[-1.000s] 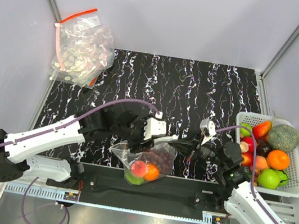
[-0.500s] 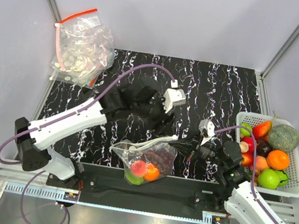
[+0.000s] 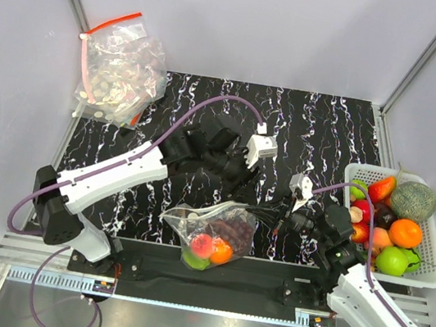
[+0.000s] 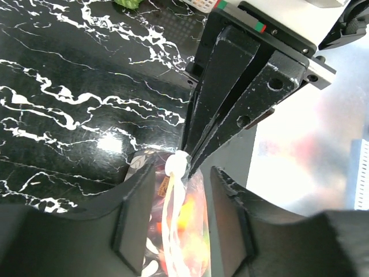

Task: Place the food in the zip-top bag and seal the zipper
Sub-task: Zip the zipper food storage bag at the center of the board.

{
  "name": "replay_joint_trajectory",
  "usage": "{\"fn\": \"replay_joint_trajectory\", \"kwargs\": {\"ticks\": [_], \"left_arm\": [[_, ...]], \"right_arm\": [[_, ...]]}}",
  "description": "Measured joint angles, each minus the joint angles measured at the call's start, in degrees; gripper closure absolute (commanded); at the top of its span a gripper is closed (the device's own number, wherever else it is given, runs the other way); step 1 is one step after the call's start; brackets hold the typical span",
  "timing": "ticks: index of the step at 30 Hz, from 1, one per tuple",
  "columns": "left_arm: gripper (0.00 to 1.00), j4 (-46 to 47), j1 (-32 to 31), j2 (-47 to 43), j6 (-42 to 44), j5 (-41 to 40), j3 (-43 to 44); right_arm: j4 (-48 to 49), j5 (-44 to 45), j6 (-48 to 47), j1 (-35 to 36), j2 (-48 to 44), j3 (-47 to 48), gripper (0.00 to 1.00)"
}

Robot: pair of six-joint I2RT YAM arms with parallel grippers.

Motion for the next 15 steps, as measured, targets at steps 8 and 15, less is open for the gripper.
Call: {"fn": "replay_joint_trajectory", "kwargs": {"ticks": [8,15], "left_arm": [[0.74,0.7,0.0,1.4,-1.0,0.8,0.0],[0.82,0.8,0.0,2.1,-1.4,1.2,0.0]], "right_arm": [[0.0,-0.1,0.0,0.0,0.0,0.0,1.00],[-0.4,-0.1,0.0,0.0,-0.3,0.0,1.00]]}}
